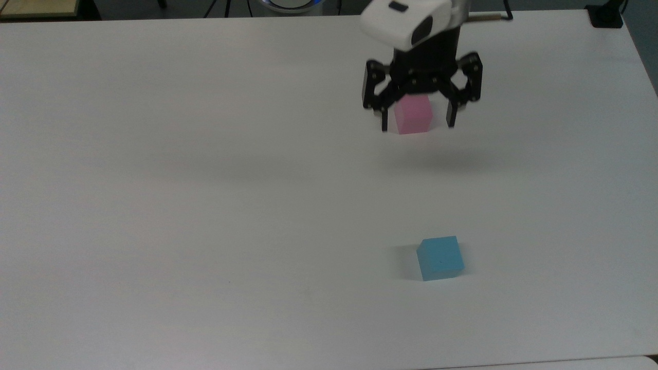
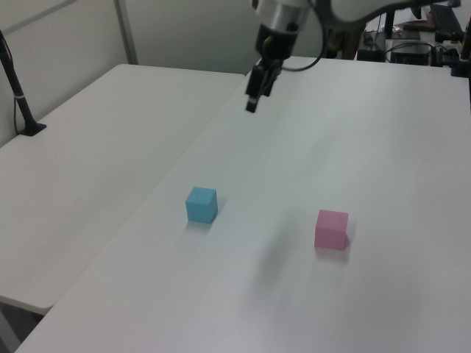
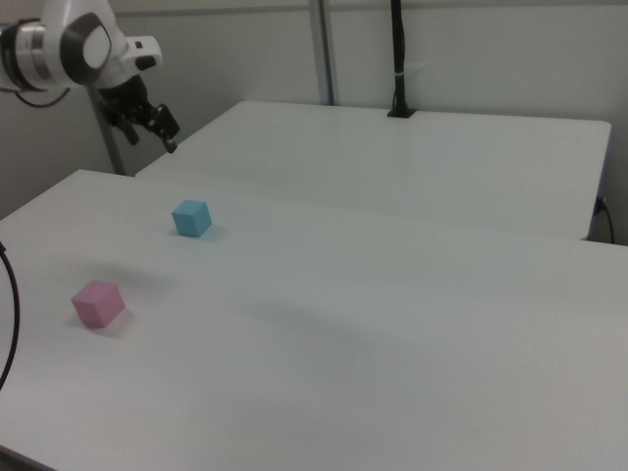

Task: Put blue cube on pink cube
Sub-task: 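Move the open gripper over the light-blue cube, then lower the gripper around the light-blue cube and close it, then lift the light-blue cube and carry it over the pink cube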

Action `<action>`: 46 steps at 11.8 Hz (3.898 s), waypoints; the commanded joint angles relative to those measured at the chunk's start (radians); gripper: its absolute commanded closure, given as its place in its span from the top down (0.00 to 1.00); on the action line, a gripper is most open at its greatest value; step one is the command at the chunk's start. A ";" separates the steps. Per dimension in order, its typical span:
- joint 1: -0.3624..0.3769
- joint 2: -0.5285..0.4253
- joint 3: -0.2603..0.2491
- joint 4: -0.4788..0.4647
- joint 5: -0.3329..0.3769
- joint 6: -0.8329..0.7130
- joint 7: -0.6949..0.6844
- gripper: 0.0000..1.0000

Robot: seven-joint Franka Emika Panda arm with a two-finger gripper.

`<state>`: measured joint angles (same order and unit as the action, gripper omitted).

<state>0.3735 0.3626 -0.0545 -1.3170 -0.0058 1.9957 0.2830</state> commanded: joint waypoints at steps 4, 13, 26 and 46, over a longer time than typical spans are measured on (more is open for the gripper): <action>0.094 0.206 -0.128 0.058 -0.011 0.233 0.016 1.00; 0.228 0.395 -0.229 0.074 -0.026 0.432 0.128 1.00; 0.283 0.501 -0.314 0.125 -0.026 0.548 0.176 1.00; 0.294 0.497 -0.303 0.113 -0.031 0.557 0.183 0.18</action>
<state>0.6489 0.8778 -0.3434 -1.2037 -0.0177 2.5423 0.4381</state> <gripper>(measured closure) 0.419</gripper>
